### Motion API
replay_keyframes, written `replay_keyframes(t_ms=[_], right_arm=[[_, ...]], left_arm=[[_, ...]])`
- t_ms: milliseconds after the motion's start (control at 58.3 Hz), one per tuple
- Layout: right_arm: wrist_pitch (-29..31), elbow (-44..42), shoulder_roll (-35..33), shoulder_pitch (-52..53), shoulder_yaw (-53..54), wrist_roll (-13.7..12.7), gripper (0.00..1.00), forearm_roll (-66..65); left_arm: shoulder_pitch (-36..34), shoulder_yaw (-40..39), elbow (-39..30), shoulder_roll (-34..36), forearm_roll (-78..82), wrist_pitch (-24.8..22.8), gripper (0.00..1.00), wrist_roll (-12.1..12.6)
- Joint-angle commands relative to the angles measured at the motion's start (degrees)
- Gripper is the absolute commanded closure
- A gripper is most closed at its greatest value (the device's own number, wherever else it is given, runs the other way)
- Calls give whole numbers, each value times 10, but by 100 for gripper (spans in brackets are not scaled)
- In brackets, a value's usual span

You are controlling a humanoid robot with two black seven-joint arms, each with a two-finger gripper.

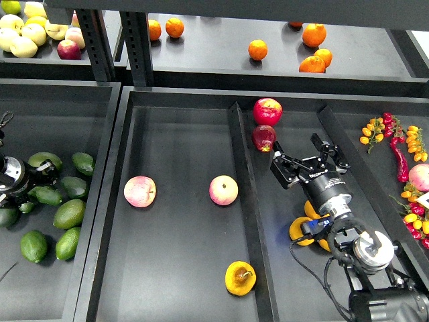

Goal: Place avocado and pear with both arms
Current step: 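Carry the avocado into the avocado bin and open the left gripper, then withdraw the left gripper and raise the right gripper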

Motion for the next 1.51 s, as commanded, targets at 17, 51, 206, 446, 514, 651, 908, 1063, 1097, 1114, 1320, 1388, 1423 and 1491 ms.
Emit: replay_keyframes(t_ms=[17, 51, 206, 446, 514, 651, 908, 1063, 1097, 1114, 1320, 1388, 1423, 1491], right_arm=[[3, 0, 0, 0, 1, 0, 1, 0], [3, 0, 0, 0, 1, 0, 1, 0], [3, 0, 0, 0, 1, 0, 1, 0], [3, 0, 0, 0, 1, 0, 1, 1], [3, 0, 0, -2, 2, -1, 1, 0], [3, 0, 0, -5, 2, -5, 1, 0], [3, 0, 0, -5, 2, -9, 1, 1], [3, 1, 0, -7, 3, -9, 1, 0], [4, 1, 0, -7, 3, -9, 1, 0], [4, 1, 0, -7, 3, -9, 1, 0], [50, 1, 0, -7, 3, -9, 1, 1], [60, 1, 0, -8, 3, -10, 1, 1], [61, 1, 0, -9, 3, -10, 1, 1], [61, 1, 0, -12, 3, -10, 1, 1]], left_arm=[[4, 1, 9, -5, 1, 0, 41, 0], [5, 1, 9, -5, 1, 0, 40, 0], [7, 1, 9, -5, 1, 0, 32, 0], [4, -2, 9, -6, 1, 0, 17, 0], [0, -11, 9, -6, 1, 0, 7, 0], [-20, -62, 8, -6, -4, 0, 2, 0], [-2, -256, -10, -6, -60, 0, 1, 0], [19, -349, -16, -7, -130, 0, 1, 0], [26, -364, -18, -8, -145, 0, 1, 0], [32, -376, -19, -10, -156, 0, 1, 0], [79, -515, -29, -37, -218, 0, 1, 0], [103, -561, -41, -52, -242, 0, 1, 0], [112, -576, -48, -56, -251, 0, 1, 0], [129, -609, -66, -66, -269, 0, 1, 0]])
